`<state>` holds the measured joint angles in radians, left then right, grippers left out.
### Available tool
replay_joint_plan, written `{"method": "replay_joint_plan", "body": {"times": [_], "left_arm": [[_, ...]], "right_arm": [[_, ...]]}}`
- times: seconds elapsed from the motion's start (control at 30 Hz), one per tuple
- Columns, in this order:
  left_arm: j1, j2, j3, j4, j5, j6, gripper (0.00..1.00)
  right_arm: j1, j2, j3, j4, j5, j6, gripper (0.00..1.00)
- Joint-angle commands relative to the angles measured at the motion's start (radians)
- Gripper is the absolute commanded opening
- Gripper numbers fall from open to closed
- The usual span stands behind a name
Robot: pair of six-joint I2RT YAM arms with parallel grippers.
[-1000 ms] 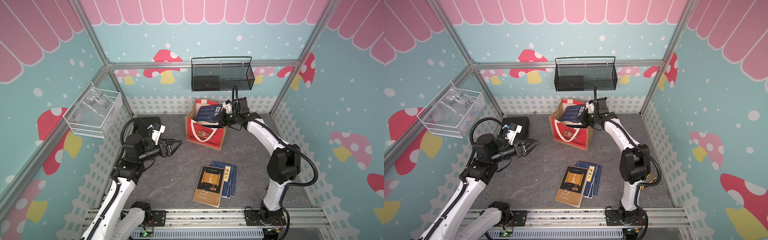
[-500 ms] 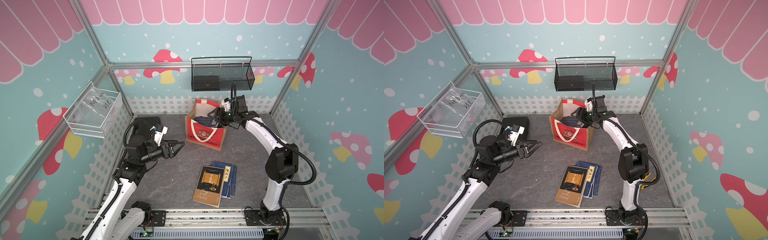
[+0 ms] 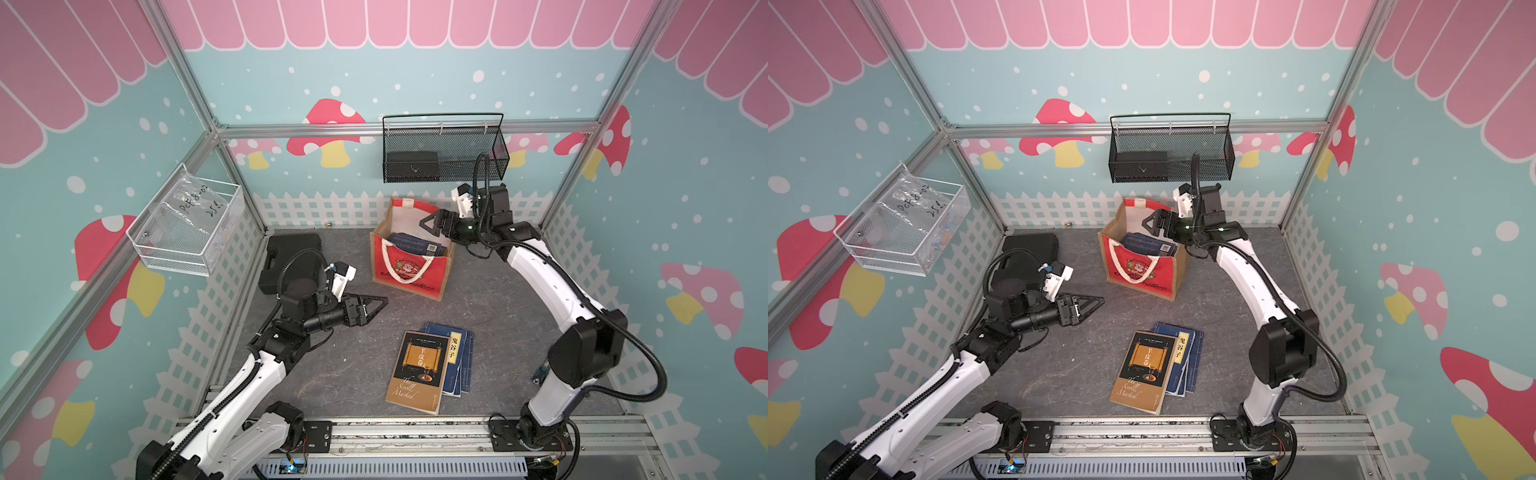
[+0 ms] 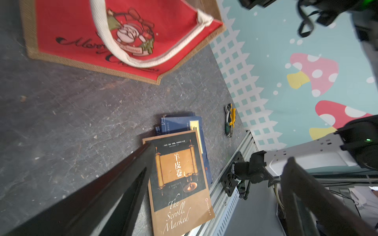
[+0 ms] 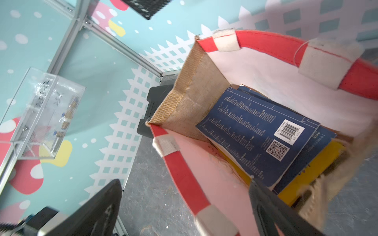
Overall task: Put the books into the canvas bag
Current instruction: Pick up the book from the book.
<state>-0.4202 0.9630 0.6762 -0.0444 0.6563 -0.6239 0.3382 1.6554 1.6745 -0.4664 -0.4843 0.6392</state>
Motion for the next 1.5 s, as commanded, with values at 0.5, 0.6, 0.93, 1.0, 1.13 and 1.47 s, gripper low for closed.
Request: {"method": "replay_joint_plan", "body": {"times": [0.5, 0.6, 0.93, 1.0, 1.13, 1.47], "left_arm": [[-0.222, 0.166, -0.186, 0.057, -0.191, -0.068, 0.99], [-0.221, 0.200, -0.177, 0.077, -0.195, -0.058, 0.99], [-0.221, 0.419, -0.198, 0.331, -0.134, -0.155, 0.99], [-0.222, 0.455, -0.204, 0.375, -0.119, -0.172, 0.99], [-0.221, 0.505, -0.211, 0.439, -0.108, -0.194, 0.99], [-0.250, 0.538, -0.233, 0.465, -0.144, -0.191, 0.99]], "right_arm": [[0.269, -0.646, -0.920, 0.079, 0.084, -0.026, 1.00], [0.341, -0.694, -1.013, 0.078, 0.076, 0.038, 0.99], [0.612, -0.836, -1.221, 0.113, 0.099, 0.282, 1.00], [0.637, -0.845, -1.245, 0.119, 0.084, 0.305, 1.00], [0.666, -0.850, -1.309, 0.166, 0.061, 0.350, 1.00], [0.686, -0.801, -1.380, 0.363, 0.069, 0.399, 0.99]]}}
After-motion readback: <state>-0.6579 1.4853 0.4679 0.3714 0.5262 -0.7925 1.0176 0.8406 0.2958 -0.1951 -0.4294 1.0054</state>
